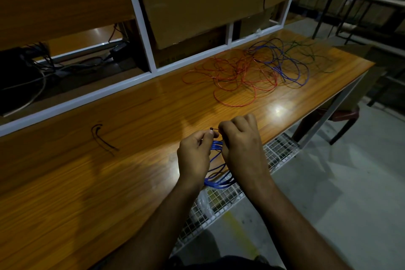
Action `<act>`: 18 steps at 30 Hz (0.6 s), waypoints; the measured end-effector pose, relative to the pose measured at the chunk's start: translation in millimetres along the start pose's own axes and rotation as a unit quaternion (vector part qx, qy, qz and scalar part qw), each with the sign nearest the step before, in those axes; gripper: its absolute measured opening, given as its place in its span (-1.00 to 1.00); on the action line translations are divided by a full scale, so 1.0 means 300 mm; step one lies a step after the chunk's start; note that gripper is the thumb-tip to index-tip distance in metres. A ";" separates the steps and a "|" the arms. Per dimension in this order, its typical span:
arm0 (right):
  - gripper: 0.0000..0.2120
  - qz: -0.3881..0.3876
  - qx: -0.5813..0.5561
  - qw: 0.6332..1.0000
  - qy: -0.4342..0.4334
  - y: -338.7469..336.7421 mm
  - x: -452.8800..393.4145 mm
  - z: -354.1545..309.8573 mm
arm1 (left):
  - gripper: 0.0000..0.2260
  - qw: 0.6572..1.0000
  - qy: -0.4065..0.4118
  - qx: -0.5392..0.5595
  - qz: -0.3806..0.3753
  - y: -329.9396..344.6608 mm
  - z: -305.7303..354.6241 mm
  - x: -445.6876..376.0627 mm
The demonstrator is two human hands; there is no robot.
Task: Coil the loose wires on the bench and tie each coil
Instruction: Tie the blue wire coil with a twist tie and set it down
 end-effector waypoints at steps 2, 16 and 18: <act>-0.97 0.000 -0.002 1.000 -0.003 0.004 0.000 0.001 | -0.80 1.000 0.005 -0.004 -0.001 0.000 0.005 0.002; -0.92 -0.002 -0.066 0.998 -0.013 0.008 -0.014 -0.025 | -0.74 0.981 0.123 -0.133 0.073 -0.067 0.048 -0.004; -0.93 0.016 -0.058 0.998 -0.016 -0.001 -0.018 -0.030 | -0.72 0.976 0.133 -0.148 0.083 -0.074 0.053 0.002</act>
Point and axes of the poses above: each hand's wrist, its own x-axis away from the middle knuckle, its own y-axis out of the palm, z = x × y, the point moved 6 cm from there along -x, towards the middle knuckle, and after that the axes turned 1 degree about z, right-handed, at the moved point
